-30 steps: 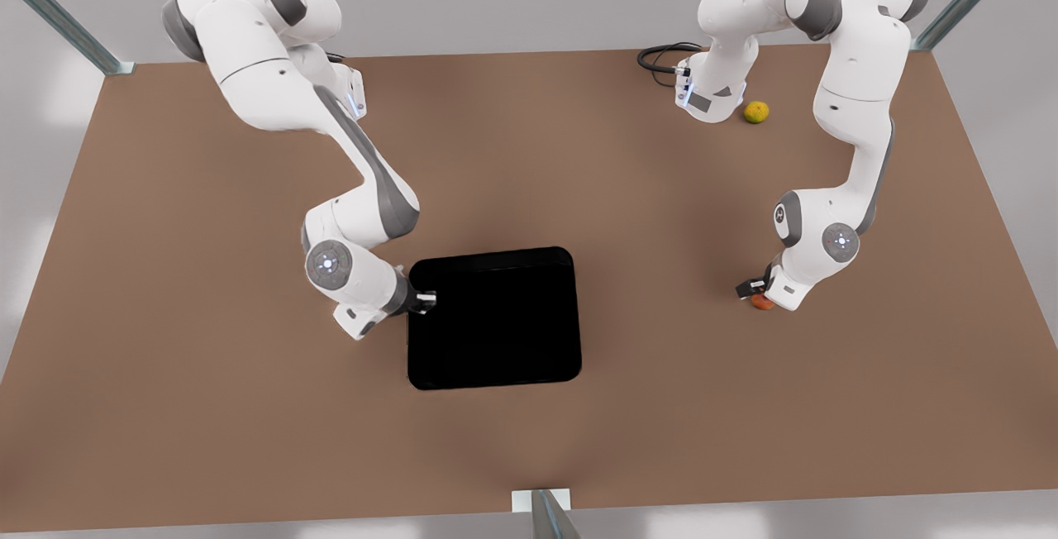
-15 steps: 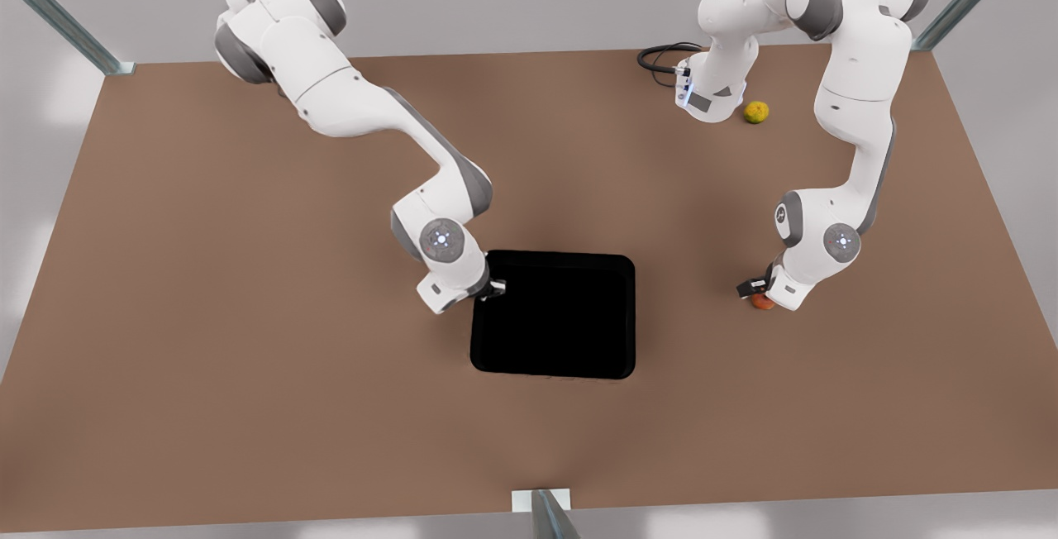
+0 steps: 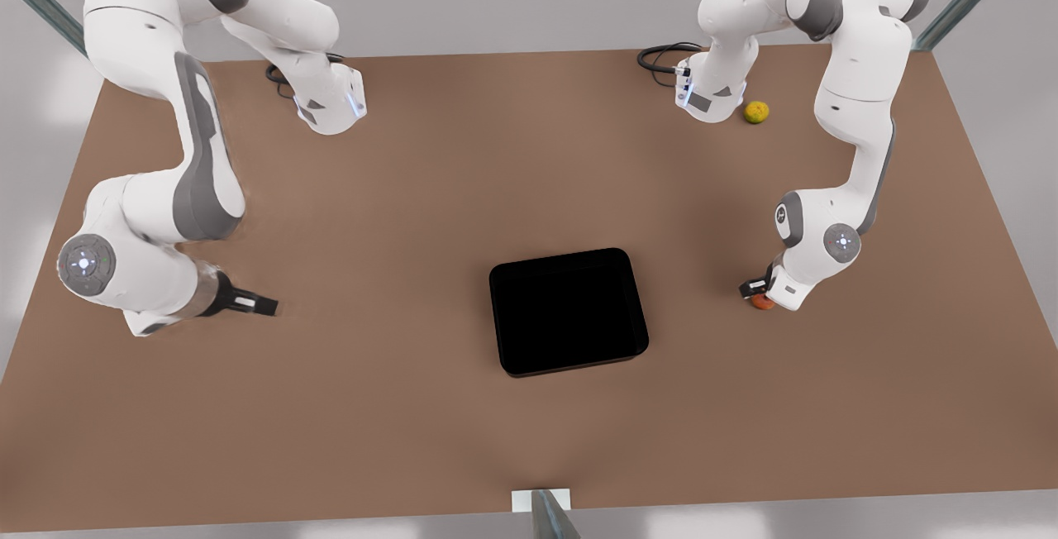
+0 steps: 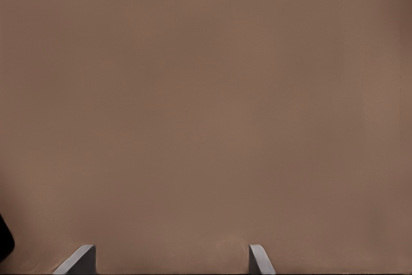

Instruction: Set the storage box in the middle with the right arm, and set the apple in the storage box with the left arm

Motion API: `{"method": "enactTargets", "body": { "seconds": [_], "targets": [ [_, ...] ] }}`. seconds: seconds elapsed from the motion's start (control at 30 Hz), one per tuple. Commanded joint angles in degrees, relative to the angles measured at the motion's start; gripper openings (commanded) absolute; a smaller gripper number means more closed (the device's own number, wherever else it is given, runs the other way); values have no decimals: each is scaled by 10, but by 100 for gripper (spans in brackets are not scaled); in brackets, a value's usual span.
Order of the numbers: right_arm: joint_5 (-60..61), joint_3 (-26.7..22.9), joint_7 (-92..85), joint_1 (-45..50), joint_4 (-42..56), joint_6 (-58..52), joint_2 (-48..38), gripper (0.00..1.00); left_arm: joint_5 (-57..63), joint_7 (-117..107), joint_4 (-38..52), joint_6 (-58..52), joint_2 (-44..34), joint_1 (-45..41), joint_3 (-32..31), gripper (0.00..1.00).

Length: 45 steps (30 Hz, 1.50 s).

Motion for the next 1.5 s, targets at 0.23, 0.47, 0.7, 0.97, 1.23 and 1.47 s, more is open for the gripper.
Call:
{"method": "enactTargets", "body": {
  "seconds": [0.23, 0.47, 0.7, 0.97, 1.23, 1.47],
  "targets": [
    [34, -246, -195, 152, 34, -104, -117, 100, 0, -4, 1, -8, -6, 0, -4, 57],
    [65, -227, -192, 157, 34, -100, -118, 100, 0, -3, 3, -11, -11, 2, -5, 61],
    [81, -225, -192, 160, 40, -92, -103, 100, 2, 1, 10, -9, -9, 5, -5, 93],
    [77, -213, -191, 167, 55, -92, -102, 100, 21, -3, 21, -9, -3, 10, -10, 93],
    [73, -214, -192, 159, 55, -81, -102, 100, 21, -4, 28, -4, 14, 10, -13, 67],
    [73, -216, -192, 160, 55, -84, -108, 100, 21, -4, 29, -4, 15, 13, -14, 48]
  ]
}}
